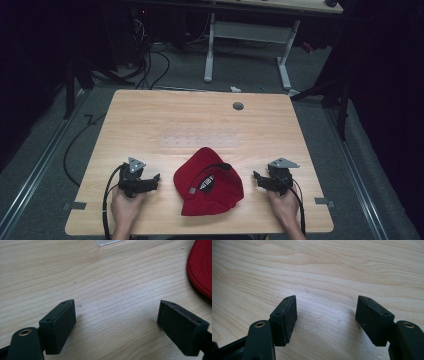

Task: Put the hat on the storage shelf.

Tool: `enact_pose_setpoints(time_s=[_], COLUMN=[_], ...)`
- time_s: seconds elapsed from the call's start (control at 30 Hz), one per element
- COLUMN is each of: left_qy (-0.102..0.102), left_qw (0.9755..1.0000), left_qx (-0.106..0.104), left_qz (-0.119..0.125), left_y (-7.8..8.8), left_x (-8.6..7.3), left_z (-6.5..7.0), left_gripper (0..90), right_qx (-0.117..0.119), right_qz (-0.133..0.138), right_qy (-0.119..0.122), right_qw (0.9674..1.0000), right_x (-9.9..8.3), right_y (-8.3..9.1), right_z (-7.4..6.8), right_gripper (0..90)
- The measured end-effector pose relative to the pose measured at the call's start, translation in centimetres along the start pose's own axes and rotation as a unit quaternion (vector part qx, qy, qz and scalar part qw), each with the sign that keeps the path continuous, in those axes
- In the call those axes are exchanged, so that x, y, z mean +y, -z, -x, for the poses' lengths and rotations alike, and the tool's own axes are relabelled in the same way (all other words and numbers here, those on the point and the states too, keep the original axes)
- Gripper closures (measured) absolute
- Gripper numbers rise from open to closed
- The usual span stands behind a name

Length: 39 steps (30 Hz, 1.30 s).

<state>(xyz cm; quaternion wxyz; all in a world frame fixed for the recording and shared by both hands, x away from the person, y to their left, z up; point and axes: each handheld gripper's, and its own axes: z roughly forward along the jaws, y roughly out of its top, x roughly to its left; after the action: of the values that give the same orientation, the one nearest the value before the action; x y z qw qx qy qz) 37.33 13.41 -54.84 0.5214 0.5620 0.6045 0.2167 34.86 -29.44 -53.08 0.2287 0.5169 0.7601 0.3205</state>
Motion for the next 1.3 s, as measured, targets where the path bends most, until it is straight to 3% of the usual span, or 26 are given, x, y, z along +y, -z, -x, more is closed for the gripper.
enact_pose_setpoints(time_s=[0.53,1.2,1.3], left_qy=[0.004,0.004,0.004], left_qw=[1.0000,1.0000,1.0000], left_qx=[0.001,0.002,0.002], left_qz=[0.004,0.005,0.005], left_y=[-0.03,-0.03,-0.03], left_x=[0.03,0.04,0.04], left_z=[-0.01,0.00,-0.01], left_gripper=[16.9,17.2,17.3], right_qx=[-0.002,0.001,0.010], right_qz=[0.000,0.003,0.007], right_qy=[-0.002,-0.002,-0.007], right_qw=[1.0000,1.0000,0.9999], right_x=[0.01,-0.25,-0.31], right_y=[0.00,0.36,0.42], right_z=[-0.03,-0.16,0.01], right_gripper=[34.1,41.8,42.9])
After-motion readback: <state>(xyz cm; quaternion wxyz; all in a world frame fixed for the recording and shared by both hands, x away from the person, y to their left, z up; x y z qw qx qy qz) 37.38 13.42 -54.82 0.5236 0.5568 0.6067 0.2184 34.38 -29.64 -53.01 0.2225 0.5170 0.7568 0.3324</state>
